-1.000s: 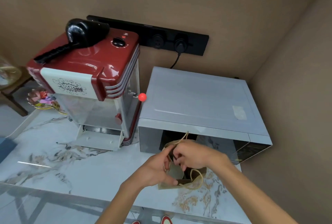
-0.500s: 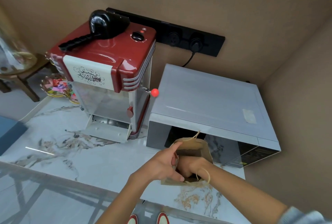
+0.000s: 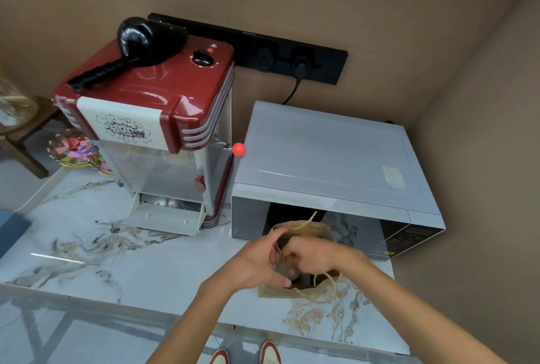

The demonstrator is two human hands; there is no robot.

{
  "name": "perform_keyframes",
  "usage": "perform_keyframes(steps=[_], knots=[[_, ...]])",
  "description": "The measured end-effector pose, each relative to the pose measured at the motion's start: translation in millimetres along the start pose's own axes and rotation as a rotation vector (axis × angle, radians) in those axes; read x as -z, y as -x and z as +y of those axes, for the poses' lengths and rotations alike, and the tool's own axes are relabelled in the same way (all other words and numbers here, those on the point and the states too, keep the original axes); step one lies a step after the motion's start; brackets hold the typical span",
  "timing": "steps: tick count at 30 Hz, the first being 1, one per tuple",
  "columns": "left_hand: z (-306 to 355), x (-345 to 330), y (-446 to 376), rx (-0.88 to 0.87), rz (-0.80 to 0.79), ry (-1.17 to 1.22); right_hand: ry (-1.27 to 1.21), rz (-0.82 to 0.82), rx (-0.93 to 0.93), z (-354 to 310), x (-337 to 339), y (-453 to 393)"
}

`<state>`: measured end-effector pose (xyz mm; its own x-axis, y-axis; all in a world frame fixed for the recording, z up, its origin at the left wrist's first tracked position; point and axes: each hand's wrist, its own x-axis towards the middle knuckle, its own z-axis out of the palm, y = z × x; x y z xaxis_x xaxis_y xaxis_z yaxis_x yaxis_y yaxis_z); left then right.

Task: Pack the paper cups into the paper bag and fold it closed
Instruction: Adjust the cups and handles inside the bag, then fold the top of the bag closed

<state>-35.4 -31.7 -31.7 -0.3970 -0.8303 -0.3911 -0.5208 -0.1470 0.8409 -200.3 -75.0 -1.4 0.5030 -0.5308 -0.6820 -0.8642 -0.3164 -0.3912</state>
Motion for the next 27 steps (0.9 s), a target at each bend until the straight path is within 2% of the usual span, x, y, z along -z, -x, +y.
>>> perform_keyframes(steps=[3,6,9,12,15,17,22,25,27], knots=[[-0.2,2.2,1.0,-0.031,0.054,0.061,-0.285,0.209,0.061,24.0,17.9,45.6],[-4.2,9.2,7.2,-0.074,0.122,0.228,-0.642,0.472,0.074,55.9,18.9,85.3],[-19.7,19.0,18.3,-0.091,0.166,0.359,-0.759,0.639,-0.028,90.0,-0.3,93.8],[-46.6,18.6,21.7,0.0,0.213,0.25,-0.662,0.514,-0.14,115.9,-36.5,79.5],[-65.0,-3.0,14.7,0.098,0.044,-0.037,-0.502,0.329,-0.182,125.9,-69.0,57.0],[-70.6,-21.5,5.0,0.089,-0.005,-0.101,-0.458,0.304,-0.158,125.7,-81.9,38.8],[-69.2,-40.4,-16.9,0.036,0.072,-0.147,-0.599,0.345,-0.038,111.5,-91.9,8.7],[-64.2,-40.8,-22.7,-0.032,0.098,-0.067,-0.633,0.443,-0.032,98.7,-93.5,1.2],[-62.1,-40.1,-23.0,-0.029,0.172,-0.054,-0.654,0.53,-0.046,95.9,-96.4,-3.2]])
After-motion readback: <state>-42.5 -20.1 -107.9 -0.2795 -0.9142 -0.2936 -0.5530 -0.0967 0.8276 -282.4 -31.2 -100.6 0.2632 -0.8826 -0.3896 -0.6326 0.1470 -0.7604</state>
